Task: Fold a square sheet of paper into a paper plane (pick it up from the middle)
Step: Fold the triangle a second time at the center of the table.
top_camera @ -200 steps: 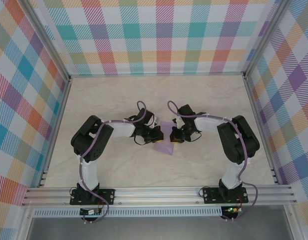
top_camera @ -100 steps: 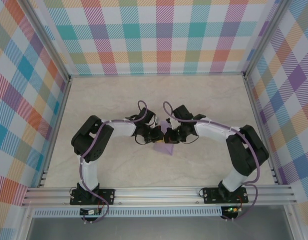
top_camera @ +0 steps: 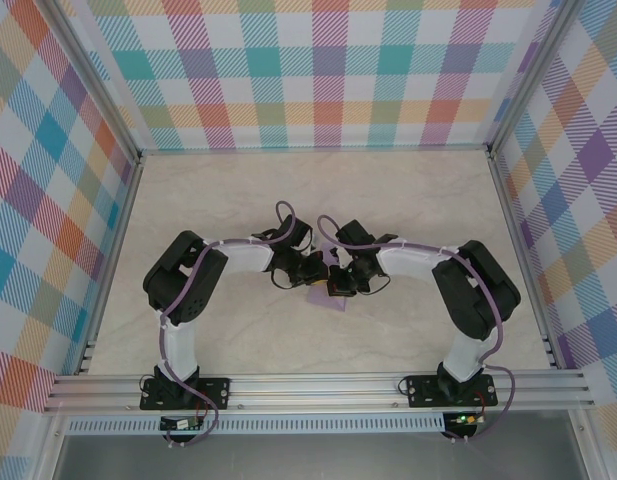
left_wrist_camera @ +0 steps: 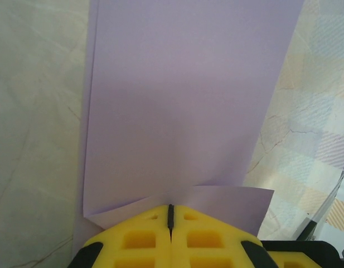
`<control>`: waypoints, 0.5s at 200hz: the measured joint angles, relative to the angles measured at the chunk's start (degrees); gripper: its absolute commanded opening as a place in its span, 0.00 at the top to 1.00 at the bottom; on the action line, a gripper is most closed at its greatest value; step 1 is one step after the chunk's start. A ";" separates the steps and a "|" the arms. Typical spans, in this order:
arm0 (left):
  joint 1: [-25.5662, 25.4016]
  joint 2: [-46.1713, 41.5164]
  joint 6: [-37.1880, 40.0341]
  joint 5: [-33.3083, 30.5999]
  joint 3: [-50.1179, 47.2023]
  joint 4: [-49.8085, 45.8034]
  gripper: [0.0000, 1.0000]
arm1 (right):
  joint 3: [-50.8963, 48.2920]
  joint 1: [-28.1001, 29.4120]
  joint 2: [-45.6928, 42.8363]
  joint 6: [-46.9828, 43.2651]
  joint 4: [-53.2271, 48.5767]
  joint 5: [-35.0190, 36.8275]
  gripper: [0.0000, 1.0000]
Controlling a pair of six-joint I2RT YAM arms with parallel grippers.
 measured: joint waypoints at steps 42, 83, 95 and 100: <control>-0.07 0.00 -0.55 -0.09 0.02 -0.02 1.00 | 0.00 0.00 0.22 -0.09 -0.42 0.72 1.00; -0.11 0.00 -0.76 -0.44 0.02 -0.09 1.00 | 0.00 0.00 1.11 -0.63 -0.39 0.72 1.00; -0.11 0.00 -0.79 -0.46 0.17 -0.42 1.00 | 0.00 0.00 1.11 -0.98 -0.44 0.76 1.00; -0.13 0.02 -0.79 -0.50 0.28 -0.59 1.00 | 0.00 0.00 1.11 -1.14 -0.44 0.76 1.00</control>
